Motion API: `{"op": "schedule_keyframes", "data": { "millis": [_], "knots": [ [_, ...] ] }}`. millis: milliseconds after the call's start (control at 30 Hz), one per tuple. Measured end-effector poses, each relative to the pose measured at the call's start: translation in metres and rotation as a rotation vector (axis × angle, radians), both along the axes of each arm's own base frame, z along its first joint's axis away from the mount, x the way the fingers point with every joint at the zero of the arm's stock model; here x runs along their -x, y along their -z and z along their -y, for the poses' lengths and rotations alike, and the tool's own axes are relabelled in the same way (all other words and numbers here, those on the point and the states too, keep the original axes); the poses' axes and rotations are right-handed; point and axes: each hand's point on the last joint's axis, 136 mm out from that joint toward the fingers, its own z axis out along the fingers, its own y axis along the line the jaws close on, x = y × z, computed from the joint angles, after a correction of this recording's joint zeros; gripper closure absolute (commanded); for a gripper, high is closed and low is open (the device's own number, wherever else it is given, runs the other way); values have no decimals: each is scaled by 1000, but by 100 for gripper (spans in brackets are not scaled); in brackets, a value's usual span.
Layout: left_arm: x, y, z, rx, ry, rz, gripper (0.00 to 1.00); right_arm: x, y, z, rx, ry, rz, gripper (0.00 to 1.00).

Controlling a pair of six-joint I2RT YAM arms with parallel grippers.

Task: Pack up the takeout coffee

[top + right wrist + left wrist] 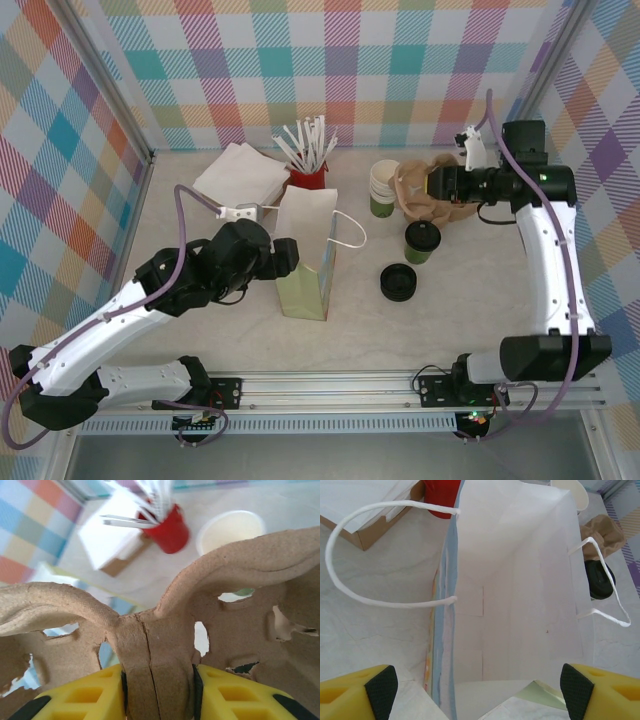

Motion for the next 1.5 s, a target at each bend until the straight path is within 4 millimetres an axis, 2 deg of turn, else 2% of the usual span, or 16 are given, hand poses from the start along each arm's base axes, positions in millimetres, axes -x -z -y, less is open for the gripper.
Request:
{"op": "schedule_keyframes", "data": {
  "millis": [133,233,433,567,833,1000,1133,1333,1500],
  "knots": [
    [-1,1,4,26,-2,-1,25,25,-24,-33,-126,-117,9,64],
    [-1,6,1,20,-18,-9,30,37,-33,-58,-200,-200,-10,64],
    [-7,23,-23,6,-90,-26,34,60,-47,-111,-292,-359,-57,64],
    [-12,31,-34,56,-106,-41,34,69,-50,-151,-322,-461,-96,64],
    [-20,40,-25,167,-60,-91,37,74,-42,-212,-331,-576,-156,65],
    [-17,45,-21,176,-40,-112,43,69,-29,-236,-324,-602,-195,65],
    [-15,51,-22,168,-35,-123,43,59,-14,-249,-309,-605,-228,65],
    [-13,53,-24,168,-35,-124,43,44,14,-255,-249,-585,-257,65],
    [-12,54,-25,163,-37,-127,43,44,28,-249,-188,-585,-261,65]
  ]
}}
